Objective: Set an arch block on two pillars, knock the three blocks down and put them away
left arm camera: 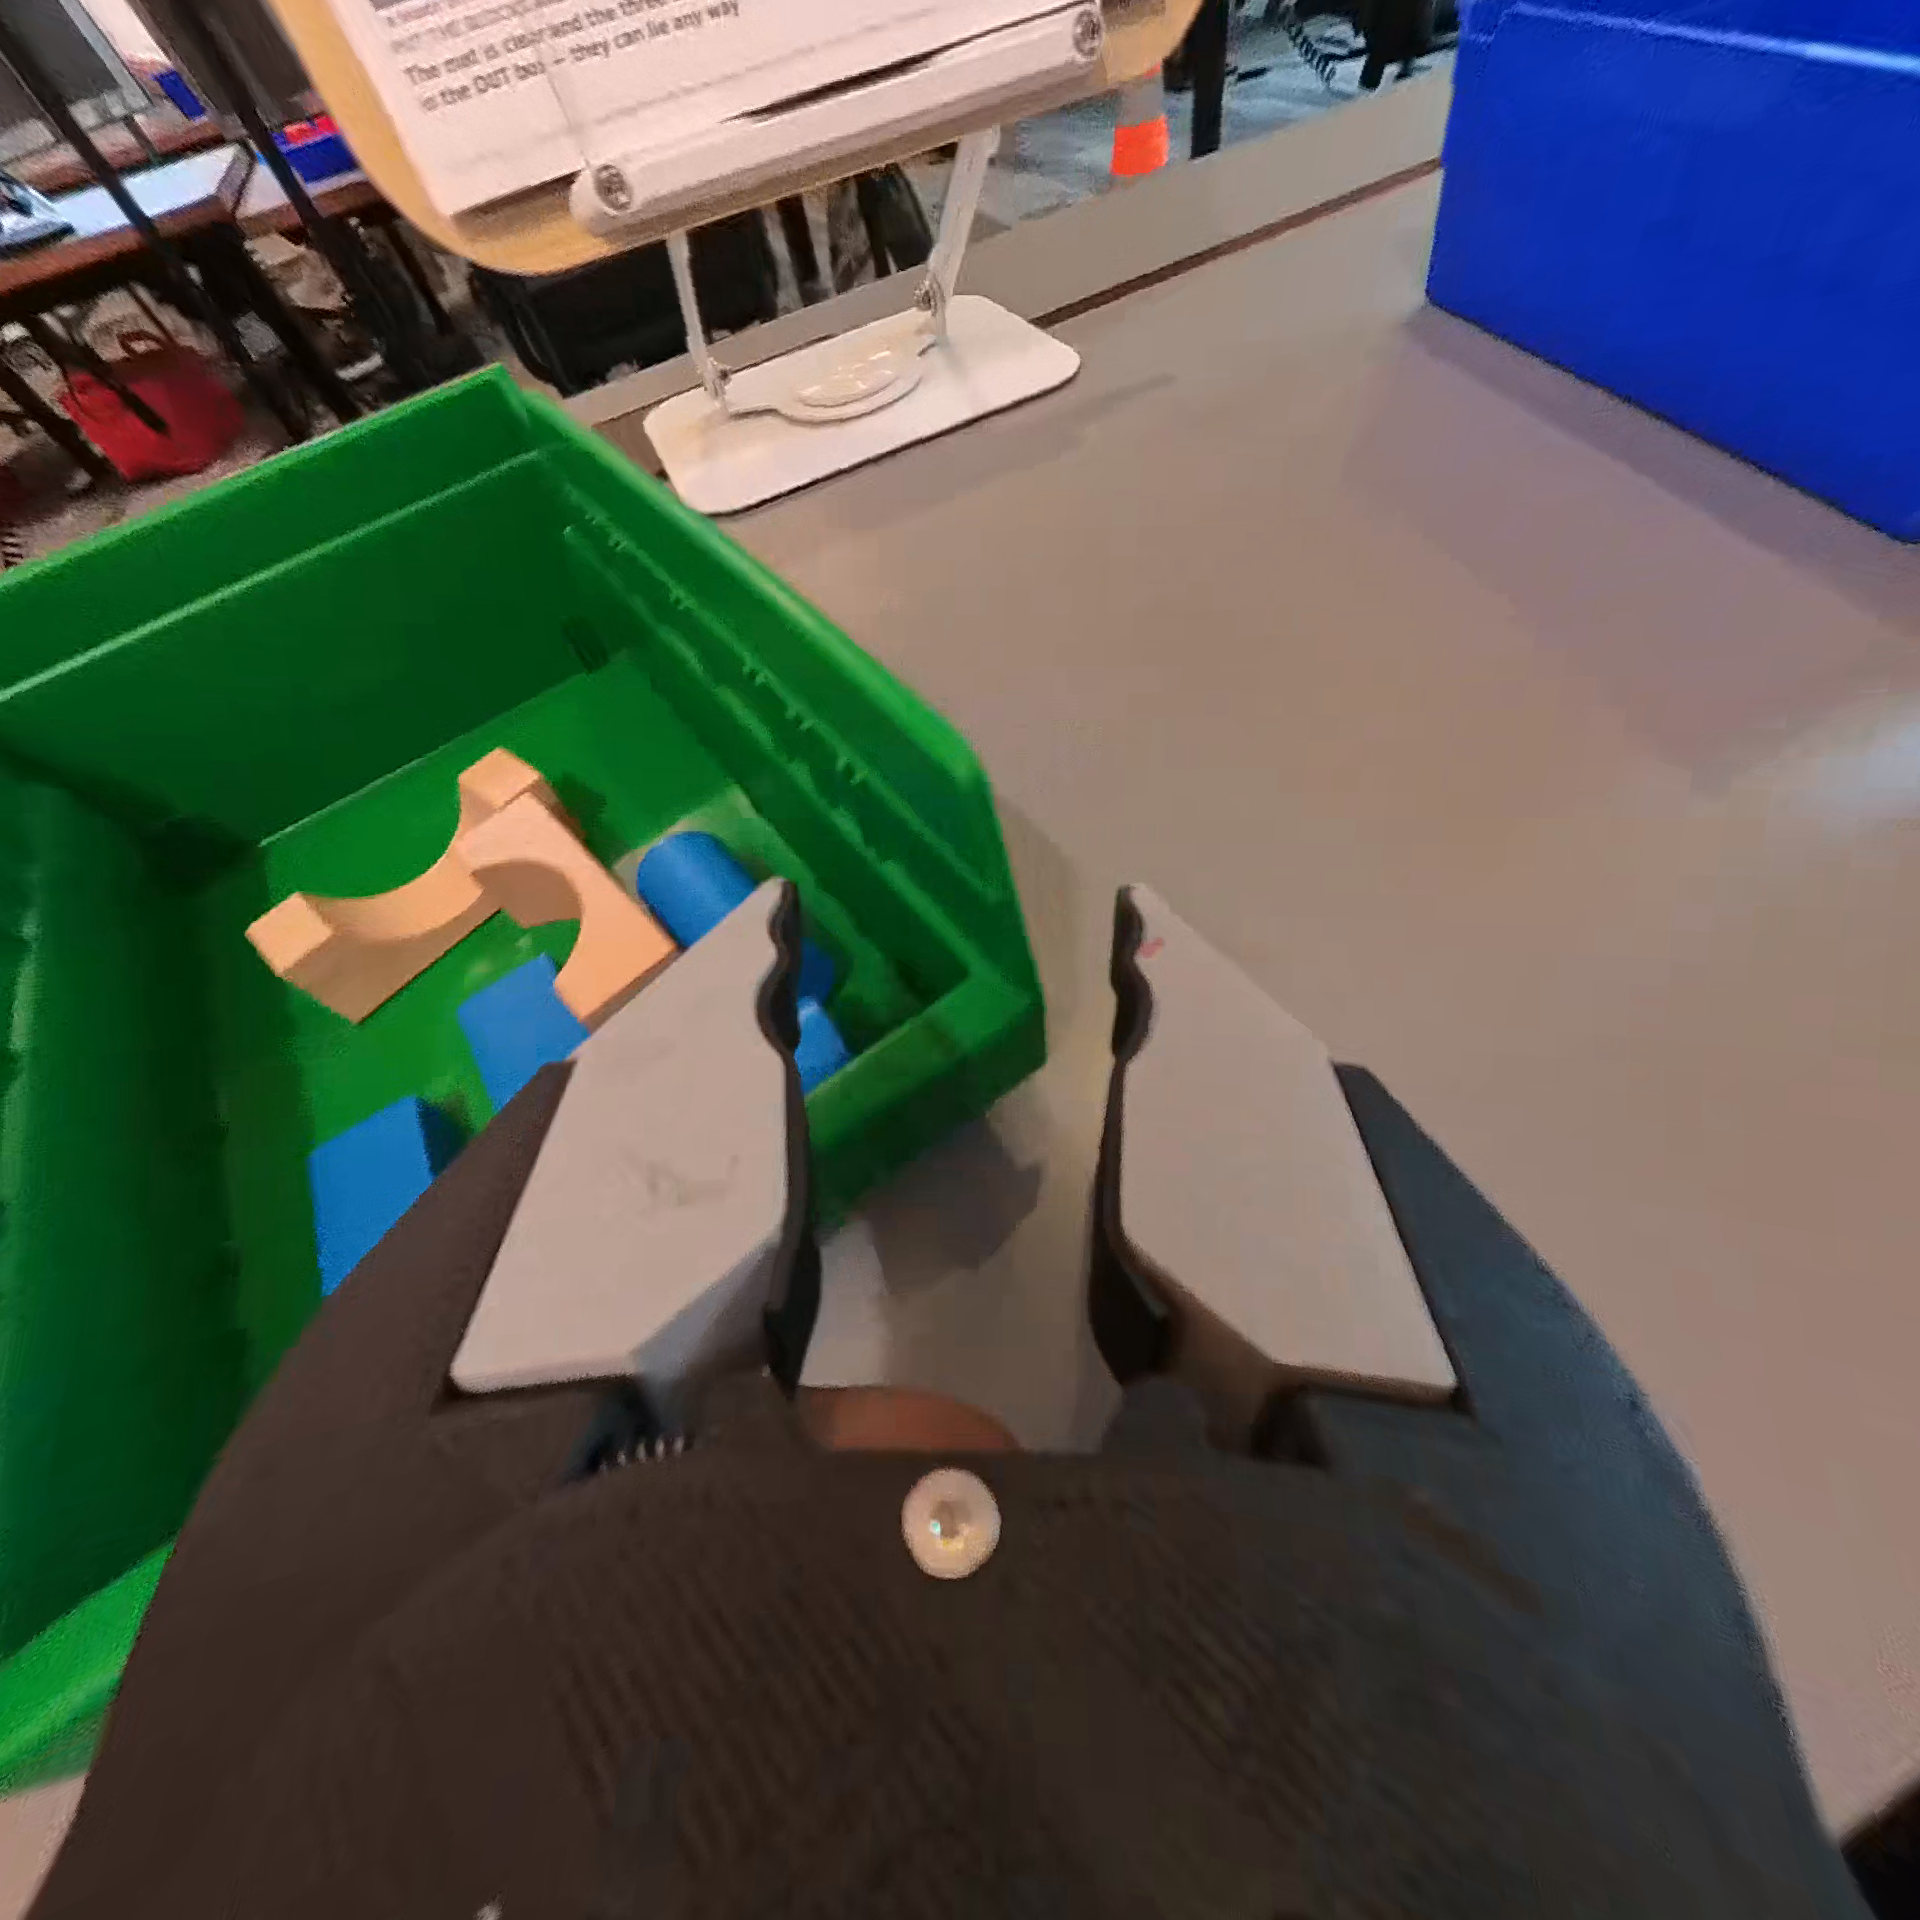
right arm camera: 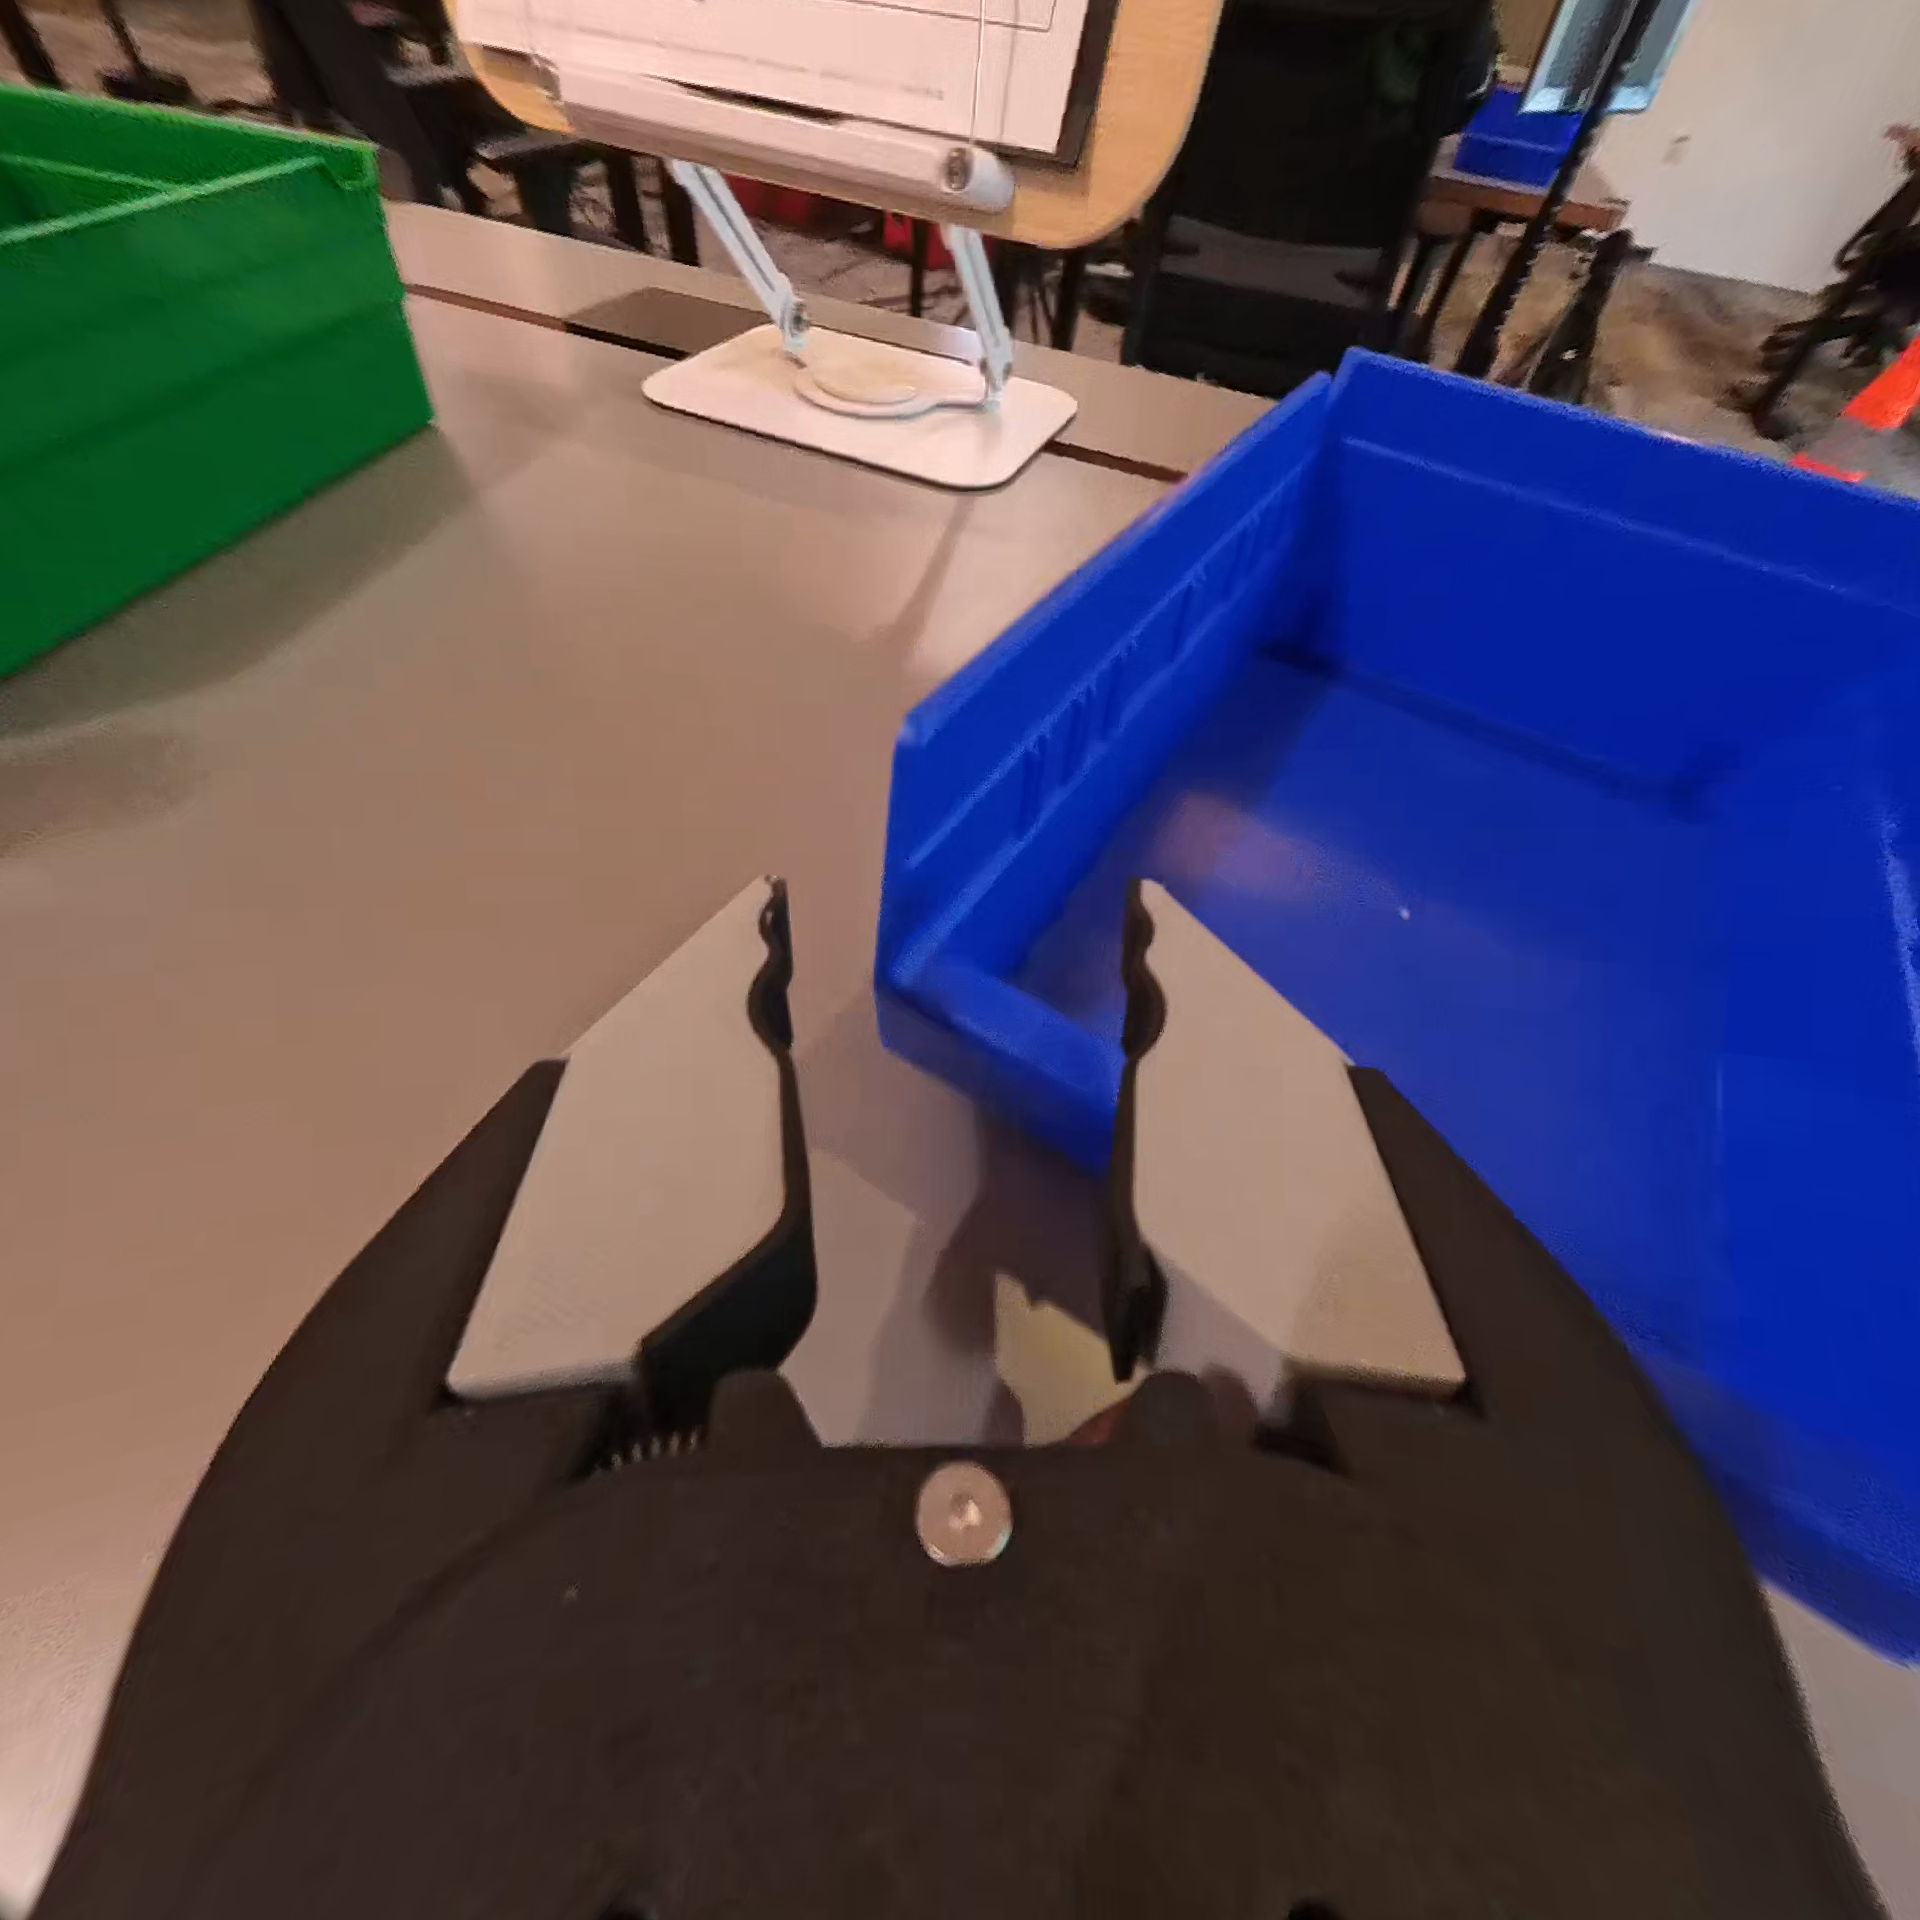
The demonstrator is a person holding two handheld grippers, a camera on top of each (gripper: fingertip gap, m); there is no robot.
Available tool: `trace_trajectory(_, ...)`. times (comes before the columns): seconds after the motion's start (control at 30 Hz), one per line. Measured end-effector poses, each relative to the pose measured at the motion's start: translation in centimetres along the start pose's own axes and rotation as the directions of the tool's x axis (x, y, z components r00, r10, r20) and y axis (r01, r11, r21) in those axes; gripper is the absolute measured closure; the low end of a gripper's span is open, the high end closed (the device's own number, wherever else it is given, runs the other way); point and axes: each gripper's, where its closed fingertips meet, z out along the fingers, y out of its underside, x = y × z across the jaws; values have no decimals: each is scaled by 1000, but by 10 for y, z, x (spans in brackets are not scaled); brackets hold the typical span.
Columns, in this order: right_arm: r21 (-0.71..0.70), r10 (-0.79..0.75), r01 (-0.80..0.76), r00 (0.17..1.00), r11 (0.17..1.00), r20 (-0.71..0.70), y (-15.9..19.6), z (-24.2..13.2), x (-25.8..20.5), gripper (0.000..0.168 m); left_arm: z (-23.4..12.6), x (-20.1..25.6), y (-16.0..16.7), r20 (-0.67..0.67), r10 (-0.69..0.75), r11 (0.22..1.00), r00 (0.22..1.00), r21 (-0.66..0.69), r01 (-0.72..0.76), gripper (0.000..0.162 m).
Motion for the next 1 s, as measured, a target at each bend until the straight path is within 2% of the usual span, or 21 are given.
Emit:
trace_trajectory(0.07,-54,-33,32,999,998,-2,1,21,-8,106,15,0,-2,29,5,1000,1000,-27,-4,108)
trace_trajectory(0.1,-99,-49,45,998,994,-35,5,29,-5,111,21,-3,-2,52,6,999,999,-38,-4,109)
trace_trajectory(0.13,-120,-84,73,992,990,-90,6,32,2,133,24,-8,-4,75,19,999,997,-42,-16,120)
trace_trajectory(0.17,-132,-114,101,989,986,-93,7,33,3,145,26,-11,-4,85,31,999,996,-42,-28,131)
trace_trajectory(0.23,-149,-97,79,988,986,-119,11,27,11,153,25,-21,-3,132,49,997,990,-57,-42,136)
trace_trajectory(0.33,-167,-151,110,955,980,-254,20,9,44,164,14,-56,8,291,140,988,946,-101,-115,154)
trace_trajectory(0.47,-141,-84,49,963,989,-256,28,-9,63,167,-1,-84,19,285,-34,999,958,-12,39,161)
trace_trajectory(0.7,-160,-108,56,936,986,-334,30,-13,76,164,-8,-96,24,352,-59,998,934,6,61,161)
trace_trajectory(1.0,-183,-137,68,909,981,-395,30,-10,90,162,-1,-91,20,345,-134,991,929,32,131,162)
